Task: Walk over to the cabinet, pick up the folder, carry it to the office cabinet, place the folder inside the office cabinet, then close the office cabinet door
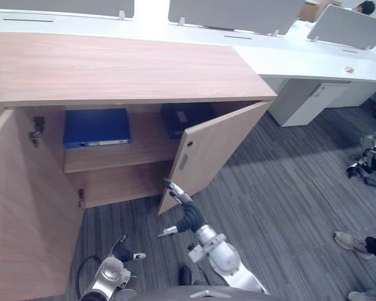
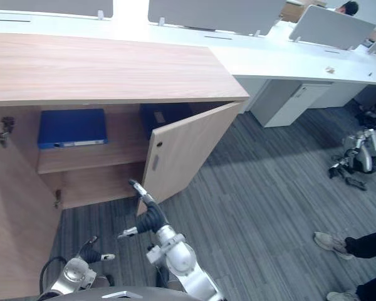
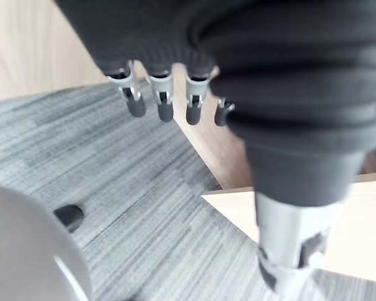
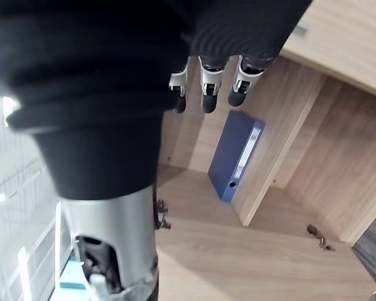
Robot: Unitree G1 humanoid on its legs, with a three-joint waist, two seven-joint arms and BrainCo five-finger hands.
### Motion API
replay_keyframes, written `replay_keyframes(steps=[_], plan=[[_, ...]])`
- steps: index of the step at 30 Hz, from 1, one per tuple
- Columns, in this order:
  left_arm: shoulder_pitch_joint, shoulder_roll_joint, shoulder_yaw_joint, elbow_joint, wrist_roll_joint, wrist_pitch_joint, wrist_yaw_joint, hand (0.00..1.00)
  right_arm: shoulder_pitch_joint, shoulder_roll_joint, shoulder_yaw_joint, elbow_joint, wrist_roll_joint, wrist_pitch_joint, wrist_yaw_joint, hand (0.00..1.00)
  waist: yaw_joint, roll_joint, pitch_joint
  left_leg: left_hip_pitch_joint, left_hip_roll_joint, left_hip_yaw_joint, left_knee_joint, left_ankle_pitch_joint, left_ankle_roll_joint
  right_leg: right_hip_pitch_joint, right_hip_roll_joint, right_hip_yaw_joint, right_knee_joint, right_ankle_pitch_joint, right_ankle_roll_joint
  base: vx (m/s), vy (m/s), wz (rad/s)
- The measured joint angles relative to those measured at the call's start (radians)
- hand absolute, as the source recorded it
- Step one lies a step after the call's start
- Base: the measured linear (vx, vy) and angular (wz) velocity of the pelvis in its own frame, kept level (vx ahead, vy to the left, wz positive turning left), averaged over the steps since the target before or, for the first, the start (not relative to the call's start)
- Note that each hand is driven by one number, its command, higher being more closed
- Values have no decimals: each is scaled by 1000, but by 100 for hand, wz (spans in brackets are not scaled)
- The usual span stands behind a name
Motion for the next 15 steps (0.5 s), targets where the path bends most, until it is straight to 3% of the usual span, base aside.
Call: replay_keyframes(steps=[2,4,11,15], plan=[[2,8,-6,1,-2,1,-1,0,-104,-7,-10,93,7,3,-1,0,1,-5,-4,5,-41,3,-53,26,18,26,-18,0,-15,36,4,33,95,6],[2,8,-7,1,-2,1,-1,0,-163,-8,-28,166,22,10,-3,0,4,2,0,7,-49,3,-80,44,24,21,-21,-3,-29,60,4,9,45,2],[8,12,-5,11,-12,2,-2,0,-249,-26,-172,306,58,32,-17,0,7,11,-4,57,-65,-9,-218,135,35,18,-17,-29,-42,50,30,62,-23,8],[13,-3,-4,18,-28,2,-4,0,-250,-64,-255,373,59,37,-36,0,2,54,-7,58,-64,-15,-231,145,40,15,-12,-32,-46,50,30,108,-23,5]])
